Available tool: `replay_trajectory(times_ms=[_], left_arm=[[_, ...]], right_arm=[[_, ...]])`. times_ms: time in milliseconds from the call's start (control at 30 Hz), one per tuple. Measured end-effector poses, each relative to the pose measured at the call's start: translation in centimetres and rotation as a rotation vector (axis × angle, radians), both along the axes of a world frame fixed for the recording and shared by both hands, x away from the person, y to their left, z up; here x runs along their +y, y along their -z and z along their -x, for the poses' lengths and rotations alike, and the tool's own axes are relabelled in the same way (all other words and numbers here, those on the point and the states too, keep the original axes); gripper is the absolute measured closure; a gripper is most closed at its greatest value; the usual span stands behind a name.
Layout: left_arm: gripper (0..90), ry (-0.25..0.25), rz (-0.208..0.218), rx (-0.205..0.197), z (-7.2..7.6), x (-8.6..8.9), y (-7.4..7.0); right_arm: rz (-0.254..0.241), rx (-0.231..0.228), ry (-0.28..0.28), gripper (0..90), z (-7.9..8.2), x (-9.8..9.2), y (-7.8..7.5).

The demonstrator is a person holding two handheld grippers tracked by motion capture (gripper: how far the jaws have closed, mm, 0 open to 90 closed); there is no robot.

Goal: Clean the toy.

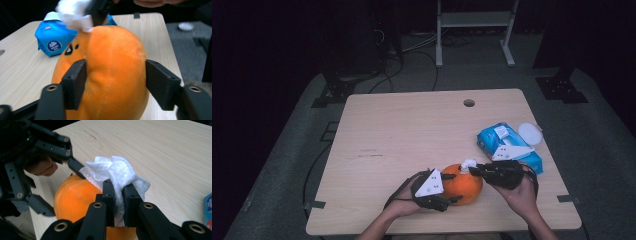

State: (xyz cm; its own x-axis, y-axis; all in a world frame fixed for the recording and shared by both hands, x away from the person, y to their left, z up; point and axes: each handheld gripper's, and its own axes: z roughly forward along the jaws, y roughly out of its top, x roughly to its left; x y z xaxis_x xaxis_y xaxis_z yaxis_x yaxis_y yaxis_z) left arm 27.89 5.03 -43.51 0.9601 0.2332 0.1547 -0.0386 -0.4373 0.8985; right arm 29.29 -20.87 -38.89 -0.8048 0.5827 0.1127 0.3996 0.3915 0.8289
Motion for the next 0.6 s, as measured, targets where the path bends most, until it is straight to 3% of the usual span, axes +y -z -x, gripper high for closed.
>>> replay_trajectory(times_ms=[100, 233, 333, 400, 433, 600], left_arm=[[28.9, -0.014, 0.01, 0.016, -0.2, -0.2, 0.1], [34.1, -0.035, 0.007, 0.02, -0.2, -0.2, 0.1], [34.2, -0.069, 0.026, 0.051, -0.5, -0.1, 0.0], [34.2, -0.069, 0.026, 0.051, -0.5, -0.1, 0.0], [34.6, -0.076, 0.034, 0.06, -0.6, 0.1, 0.0], [34.8, -0.099, 0.058, 0.083, -0.9, 0.5, -0.1]], right_arm=[[0.002, 0.002, 0.001, 81.4, 0.1, 0.0, 0.0], [0.004, -0.006, -0.018, 81.5, 0.4, 0.5, -0.4], [-0.006, -0.019, -0.067, 81.5, 1.4, 1.5, -1.2], [0.008, -0.031, -0.08, 81.5, 1.7, 1.9, -1.4], [0.039, -0.05, -0.088, 81.5, 2.0, 2.4, -1.5], [0.02, -0.024, -0.065, 81.5, 1.3, 1.1, -1.2]])
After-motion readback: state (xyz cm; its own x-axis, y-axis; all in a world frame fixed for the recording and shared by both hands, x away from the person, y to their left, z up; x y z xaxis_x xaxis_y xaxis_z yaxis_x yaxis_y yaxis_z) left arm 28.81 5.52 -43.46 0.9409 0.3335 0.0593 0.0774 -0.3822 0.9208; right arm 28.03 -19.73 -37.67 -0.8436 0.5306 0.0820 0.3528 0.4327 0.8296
